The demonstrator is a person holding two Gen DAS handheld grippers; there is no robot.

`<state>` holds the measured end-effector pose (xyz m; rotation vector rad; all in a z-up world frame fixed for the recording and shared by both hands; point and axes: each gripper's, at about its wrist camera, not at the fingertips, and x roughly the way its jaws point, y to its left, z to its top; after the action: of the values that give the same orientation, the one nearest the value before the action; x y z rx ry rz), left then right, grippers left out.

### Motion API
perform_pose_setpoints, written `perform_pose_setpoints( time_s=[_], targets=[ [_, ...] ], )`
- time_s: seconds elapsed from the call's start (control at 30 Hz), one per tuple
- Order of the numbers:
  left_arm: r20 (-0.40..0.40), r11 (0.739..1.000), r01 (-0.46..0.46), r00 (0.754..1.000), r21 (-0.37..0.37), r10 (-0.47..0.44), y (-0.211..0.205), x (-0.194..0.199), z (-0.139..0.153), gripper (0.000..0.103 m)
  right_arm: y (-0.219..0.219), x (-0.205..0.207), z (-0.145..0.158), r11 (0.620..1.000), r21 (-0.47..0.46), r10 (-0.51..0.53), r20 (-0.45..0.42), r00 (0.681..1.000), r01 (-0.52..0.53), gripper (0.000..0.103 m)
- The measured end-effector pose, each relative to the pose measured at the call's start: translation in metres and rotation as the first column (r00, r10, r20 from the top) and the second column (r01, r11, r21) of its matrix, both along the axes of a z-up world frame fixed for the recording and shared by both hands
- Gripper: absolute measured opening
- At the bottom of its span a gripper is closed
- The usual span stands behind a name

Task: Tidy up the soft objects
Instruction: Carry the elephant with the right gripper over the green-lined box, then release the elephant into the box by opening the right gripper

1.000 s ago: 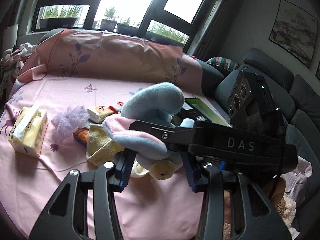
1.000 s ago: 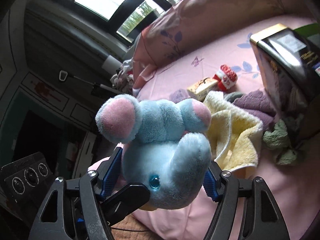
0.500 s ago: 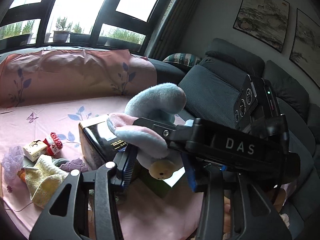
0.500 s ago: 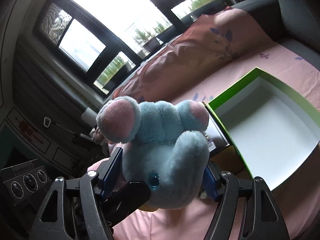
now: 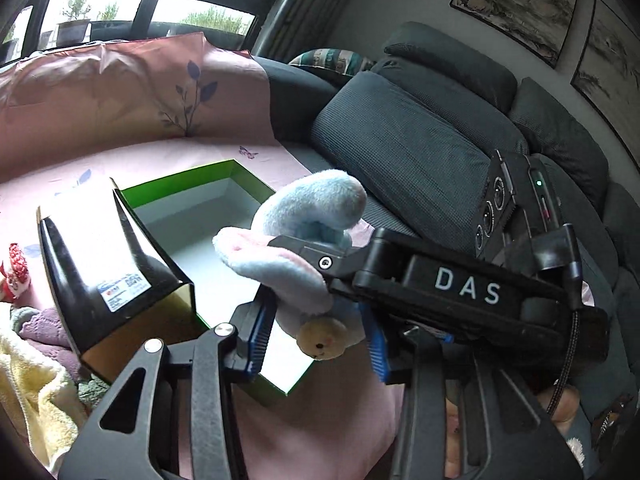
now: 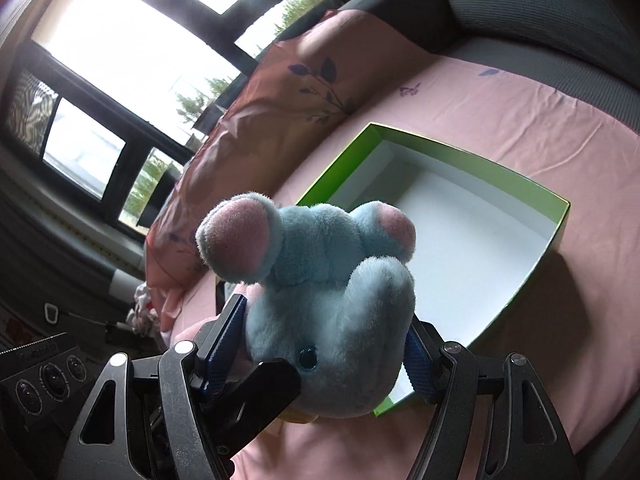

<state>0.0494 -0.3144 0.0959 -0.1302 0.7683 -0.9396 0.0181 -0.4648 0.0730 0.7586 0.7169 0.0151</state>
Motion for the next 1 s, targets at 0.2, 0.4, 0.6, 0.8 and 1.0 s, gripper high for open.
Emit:
perform_pose_setpoints(
  time_s=[0.2,0.4,0.6,0.8,1.0],
  targets=[
    [-0.06,1.0,0.024,0.998,0.016,-0.023,-0.016,0.011,-0.018,0.04,-0.019,0.007,-0.021,0.999,0.028,-0.027,-0.061,0.998,0.028,0.073],
    [-0.112,1.0,0.013,0.994,0.028,-0.01,-0.025,0.021,-0.034,0.04,-0.031,0.016,-0.041,0.997,0.065,-0.042,-0.123,0.991,0.05,0.073],
    [-0.127,1.0,0.008,0.992,0.02,-0.006,-0.026,0.028,-0.041,0.042,-0.033,0.019,-0.044,0.996,0.065,-0.057,-0.13,0.99,0.066,0.073],
    [-0.105,0.998,-0.04,0.993,0.043,0.045,-0.022,0.027,-0.039,0.057,-0.034,0.018,-0.043,0.993,0.083,-0.074,-0.11,0.991,0.083,0.073],
    [-0.061,0.998,-0.061,0.996,0.032,0.063,-0.009,0.017,-0.024,0.08,-0.028,0.006,-0.023,0.994,0.019,-0.106,-0.044,0.993,0.107,0.077]
  ],
)
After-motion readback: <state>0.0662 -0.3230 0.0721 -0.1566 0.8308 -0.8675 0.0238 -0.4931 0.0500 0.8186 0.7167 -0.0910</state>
